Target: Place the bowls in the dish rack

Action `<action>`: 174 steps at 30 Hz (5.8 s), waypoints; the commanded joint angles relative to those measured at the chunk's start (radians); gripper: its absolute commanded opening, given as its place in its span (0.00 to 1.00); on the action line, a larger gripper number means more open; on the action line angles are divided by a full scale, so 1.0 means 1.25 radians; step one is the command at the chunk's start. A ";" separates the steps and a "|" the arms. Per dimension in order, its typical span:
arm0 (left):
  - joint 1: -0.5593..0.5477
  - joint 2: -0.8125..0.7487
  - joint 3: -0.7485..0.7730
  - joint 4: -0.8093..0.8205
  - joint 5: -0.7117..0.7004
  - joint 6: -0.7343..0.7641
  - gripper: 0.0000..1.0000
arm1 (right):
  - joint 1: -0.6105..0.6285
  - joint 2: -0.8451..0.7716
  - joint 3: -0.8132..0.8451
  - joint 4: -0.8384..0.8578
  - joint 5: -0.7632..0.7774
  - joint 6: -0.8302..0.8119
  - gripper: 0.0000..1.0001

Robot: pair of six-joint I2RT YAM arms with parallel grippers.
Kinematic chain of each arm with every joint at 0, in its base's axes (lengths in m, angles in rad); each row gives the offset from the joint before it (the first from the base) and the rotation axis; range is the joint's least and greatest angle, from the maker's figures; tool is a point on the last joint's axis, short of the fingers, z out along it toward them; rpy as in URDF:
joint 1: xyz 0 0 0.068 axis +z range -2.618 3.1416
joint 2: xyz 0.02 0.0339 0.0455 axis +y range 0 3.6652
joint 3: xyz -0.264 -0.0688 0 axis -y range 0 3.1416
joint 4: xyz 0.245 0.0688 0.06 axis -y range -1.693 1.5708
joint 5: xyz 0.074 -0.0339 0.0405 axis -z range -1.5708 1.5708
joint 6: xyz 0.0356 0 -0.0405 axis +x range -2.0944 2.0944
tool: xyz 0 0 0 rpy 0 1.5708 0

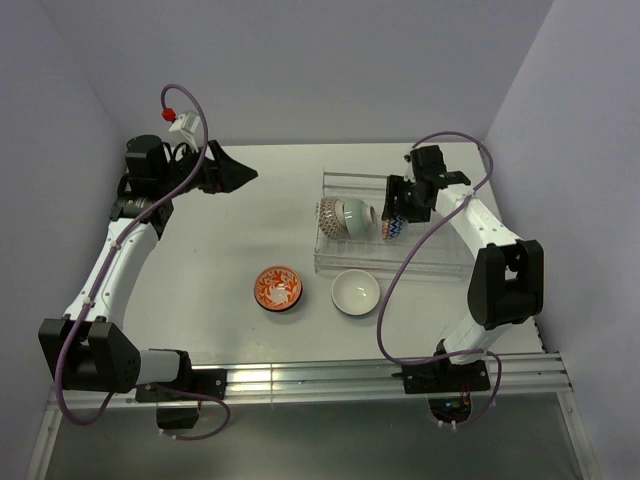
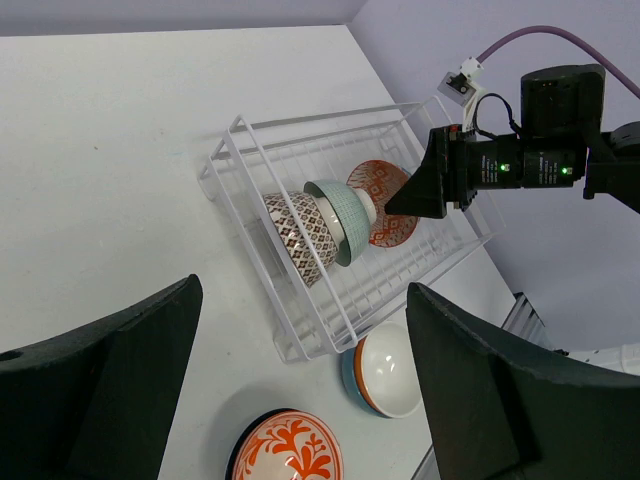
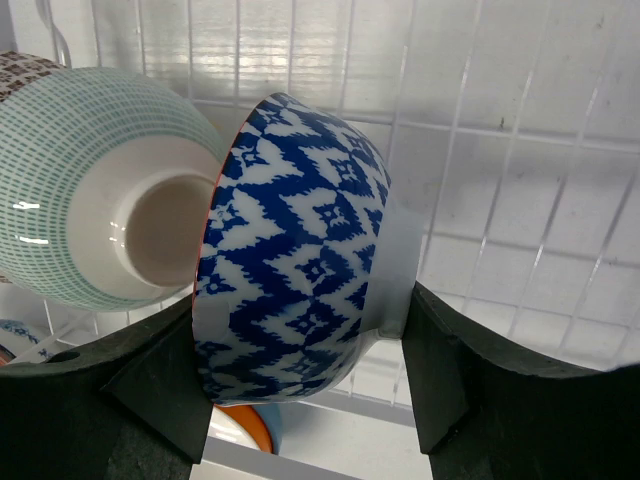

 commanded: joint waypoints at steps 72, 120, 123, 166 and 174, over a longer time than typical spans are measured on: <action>0.026 -0.056 -0.035 -0.007 0.039 0.044 0.87 | 0.045 0.017 0.115 -0.079 0.012 -0.028 0.79; -0.042 -0.106 -0.169 -0.554 0.002 0.907 0.84 | -0.021 -0.160 0.166 -0.064 -0.062 -0.093 1.00; -0.126 -0.122 -0.208 -0.543 -0.022 0.956 0.82 | -0.077 -0.168 0.149 -0.089 -0.149 -0.103 1.00; -0.461 0.095 -0.190 -0.587 -0.128 1.089 0.07 | -0.140 -0.185 0.133 -0.160 -0.259 -0.113 1.00; -0.461 0.057 -0.175 -0.623 -0.139 1.071 0.00 | -0.141 -0.176 0.138 -0.159 -0.281 -0.113 1.00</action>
